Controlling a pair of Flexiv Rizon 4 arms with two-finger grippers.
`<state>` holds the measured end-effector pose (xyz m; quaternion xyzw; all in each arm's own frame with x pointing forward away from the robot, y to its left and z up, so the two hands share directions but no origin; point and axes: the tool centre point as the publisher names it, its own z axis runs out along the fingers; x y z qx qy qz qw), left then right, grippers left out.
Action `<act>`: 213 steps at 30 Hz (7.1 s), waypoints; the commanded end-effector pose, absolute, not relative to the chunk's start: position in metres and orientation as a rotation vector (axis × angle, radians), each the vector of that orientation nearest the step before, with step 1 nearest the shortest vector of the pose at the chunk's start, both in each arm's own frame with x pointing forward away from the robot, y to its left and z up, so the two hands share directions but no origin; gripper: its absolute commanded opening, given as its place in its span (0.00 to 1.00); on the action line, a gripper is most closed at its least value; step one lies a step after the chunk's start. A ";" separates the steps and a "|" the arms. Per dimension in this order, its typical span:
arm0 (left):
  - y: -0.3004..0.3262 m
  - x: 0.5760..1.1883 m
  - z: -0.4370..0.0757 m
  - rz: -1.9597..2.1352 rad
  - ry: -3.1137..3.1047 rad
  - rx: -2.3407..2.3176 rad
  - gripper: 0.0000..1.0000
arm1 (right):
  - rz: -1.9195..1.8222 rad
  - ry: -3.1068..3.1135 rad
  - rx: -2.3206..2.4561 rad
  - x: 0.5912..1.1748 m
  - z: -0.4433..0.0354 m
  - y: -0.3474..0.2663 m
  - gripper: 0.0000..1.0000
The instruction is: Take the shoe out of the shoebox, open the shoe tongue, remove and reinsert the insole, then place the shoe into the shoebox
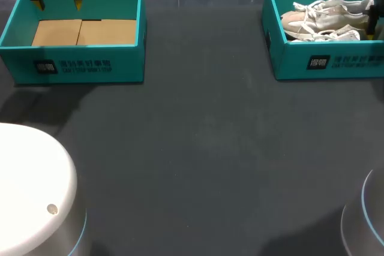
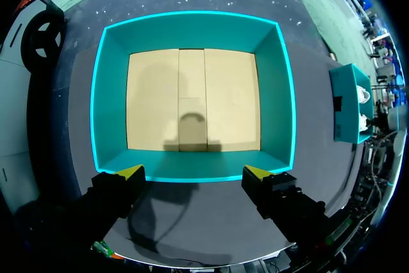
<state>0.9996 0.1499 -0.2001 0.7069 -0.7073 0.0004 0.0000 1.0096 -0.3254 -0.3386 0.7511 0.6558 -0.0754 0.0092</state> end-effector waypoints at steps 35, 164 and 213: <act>0.150 1.000 -0.200 0.001 -2.222 2.221 1.00 | -0.172 1.956 2.399 0.997 -0.343 -0.328 0.00; 0.150 1.000 -0.200 0.001 -2.222 2.221 1.00 | -0.200 1.573 2.433 0.866 -0.129 -0.100 0.00; 0.150 1.000 -0.200 0.001 -2.222 2.221 1.00 | -0.163 1.686 2.416 0.723 -0.242 0.066 0.00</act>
